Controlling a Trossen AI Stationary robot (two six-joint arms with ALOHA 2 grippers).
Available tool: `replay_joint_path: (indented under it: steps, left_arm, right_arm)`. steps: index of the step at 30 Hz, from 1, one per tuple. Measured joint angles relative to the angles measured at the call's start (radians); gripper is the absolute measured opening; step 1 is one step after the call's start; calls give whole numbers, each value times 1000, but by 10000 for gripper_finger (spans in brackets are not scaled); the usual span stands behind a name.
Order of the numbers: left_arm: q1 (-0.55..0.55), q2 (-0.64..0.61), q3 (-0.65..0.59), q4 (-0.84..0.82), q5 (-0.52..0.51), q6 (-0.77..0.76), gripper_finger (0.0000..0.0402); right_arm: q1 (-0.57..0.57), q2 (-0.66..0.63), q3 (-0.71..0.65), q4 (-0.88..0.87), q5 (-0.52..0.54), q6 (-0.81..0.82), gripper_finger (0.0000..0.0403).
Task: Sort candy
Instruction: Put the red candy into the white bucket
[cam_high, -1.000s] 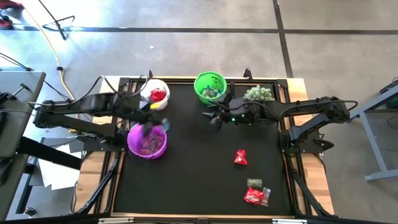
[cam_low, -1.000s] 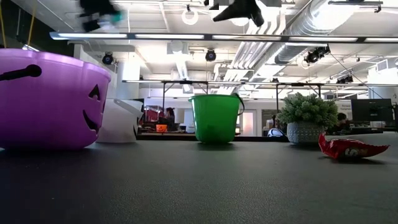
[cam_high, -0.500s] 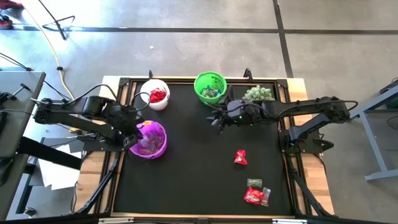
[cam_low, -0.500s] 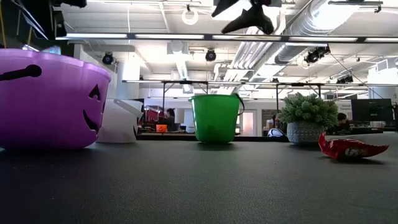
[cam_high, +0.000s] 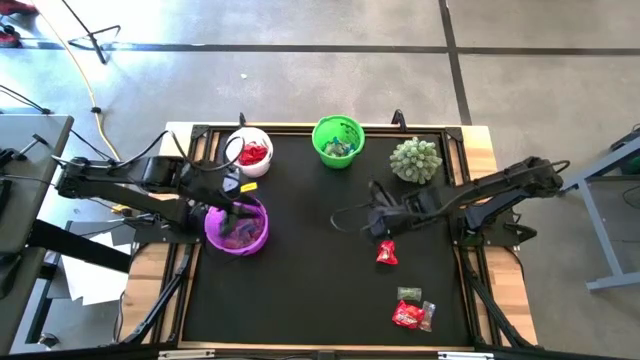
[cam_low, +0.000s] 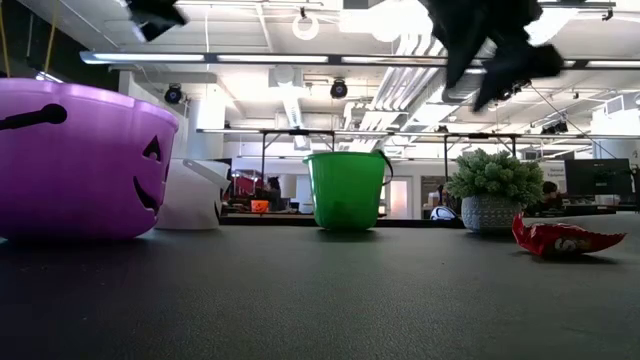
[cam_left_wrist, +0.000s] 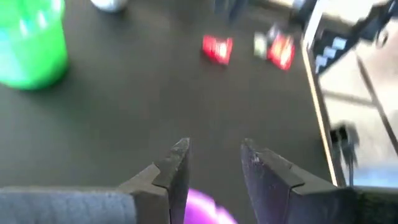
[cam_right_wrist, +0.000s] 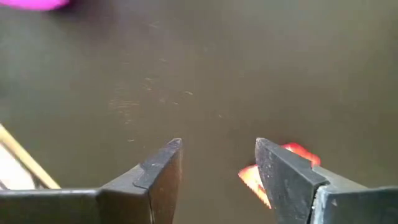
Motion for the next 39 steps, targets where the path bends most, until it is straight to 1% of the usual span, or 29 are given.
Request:
replay_joint_path:
  steps: [3, 6, 8, 13, 17, 24, 29, 31, 33, 36, 39]
  left_arm:
    - [0, 12, 1, 139, -37, 31, 129]
    - [4, 18, 0, 211, -58, 59, 129]
    - [8, 22, 1, 260, -60, 71, 129]
    - [8, 21, 0, 280, -62, 72, 129]
    - [8, 22, 0, 279, -62, 72, 129]
    - [8, 22, 0, 279, -64, 72, 129]
    - [8, 22, 0, 279, -95, 71, 129]
    - [8, 22, 0, 280, -121, 71, 129]
    - [9, 22, 0, 281, -156, 71, 129]
    - [18, 22, 0, 289, -190, 72, 129]
    - [35, 22, 0, 290, -194, 72, 129]
  right_arm:
    - [38, 1, -102, 46, 3, 229, 200]
    - [78, 2, -204, 147, 3, 394, 200]
    - [103, 2, -265, 216, 6, 467, 200]
    - [146, 2, -399, 347, 6, 603, 200]
    - [166, 2, -473, 430, -4, 662, 200]
    - [168, -3, -535, 452, -4, 680, 200]
    - [168, -2, -553, 465, -10, 679, 194]
    - [167, -2, -554, 464, -12, 679, 180]
    - [167, -1, -554, 459, -13, 680, 158]
    - [166, -1, -555, 453, -14, 679, 114]
    - [166, -1, -555, 447, -13, 679, 63]
